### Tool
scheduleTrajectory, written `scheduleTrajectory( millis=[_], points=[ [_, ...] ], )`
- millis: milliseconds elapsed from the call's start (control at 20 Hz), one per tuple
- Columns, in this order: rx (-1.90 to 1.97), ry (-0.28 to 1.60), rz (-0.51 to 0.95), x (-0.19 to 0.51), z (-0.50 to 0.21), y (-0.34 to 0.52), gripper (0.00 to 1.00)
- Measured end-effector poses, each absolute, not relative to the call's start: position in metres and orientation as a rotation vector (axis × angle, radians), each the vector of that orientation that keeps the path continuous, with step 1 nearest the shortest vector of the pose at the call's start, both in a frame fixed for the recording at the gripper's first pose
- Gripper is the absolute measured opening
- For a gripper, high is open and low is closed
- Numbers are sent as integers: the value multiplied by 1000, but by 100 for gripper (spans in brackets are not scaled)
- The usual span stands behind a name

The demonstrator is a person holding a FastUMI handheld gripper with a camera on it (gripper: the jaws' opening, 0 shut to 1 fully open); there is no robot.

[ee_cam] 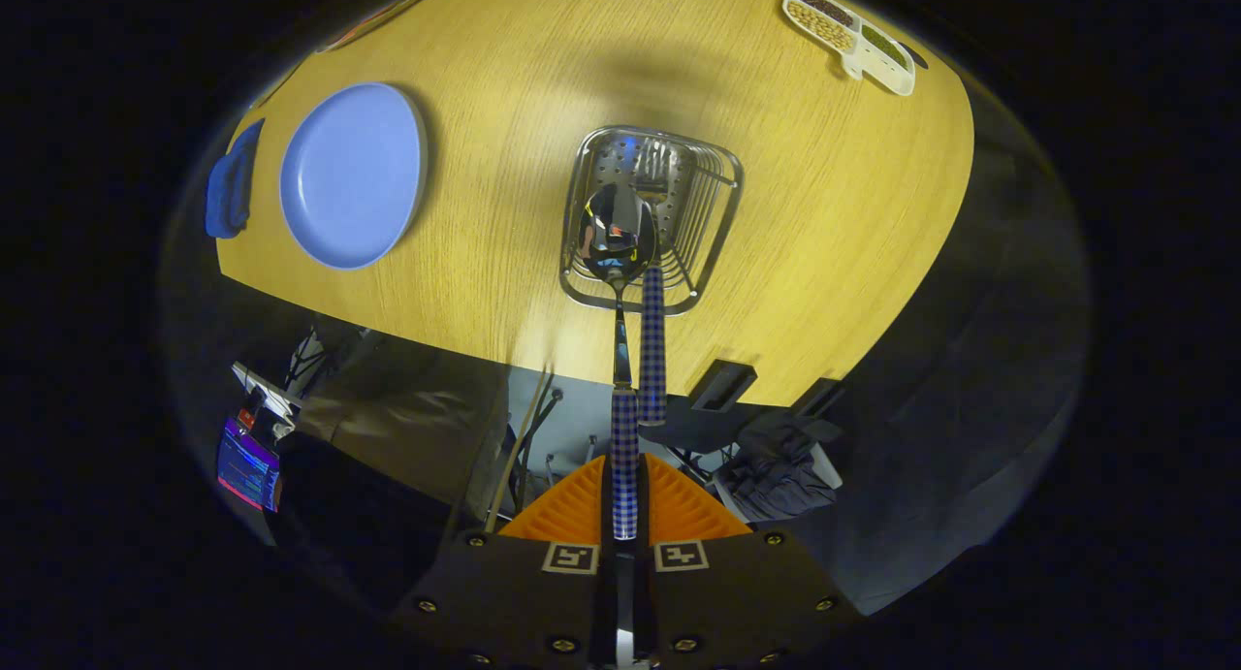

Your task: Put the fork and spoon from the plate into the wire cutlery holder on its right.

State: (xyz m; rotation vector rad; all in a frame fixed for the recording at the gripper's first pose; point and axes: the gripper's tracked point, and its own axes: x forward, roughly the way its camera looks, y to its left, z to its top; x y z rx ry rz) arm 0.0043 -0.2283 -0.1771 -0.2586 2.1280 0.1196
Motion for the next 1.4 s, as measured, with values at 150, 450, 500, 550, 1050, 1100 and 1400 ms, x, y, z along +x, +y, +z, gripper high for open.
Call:
scheduleTrajectory(
  millis=[150, 450, 500, 550, 1050, 1100, 1400],
  points=[
    [-353, 2169, 76, 19, -171, -238, 6],
    [-513, 2234, 95, 40, -195, -229, 7],
    [-529, 2236, 103, 42, -198, -227, 7],
    [-546, 2229, 110, 43, -199, -226, 7],
    [-553, 2074, 110, 60, -195, -234, 11],
    [-526, 2059, 128, 56, -190, -232, 23],
    [-374, 1777, 145, 67, -155, -216, 23]
  ],
)
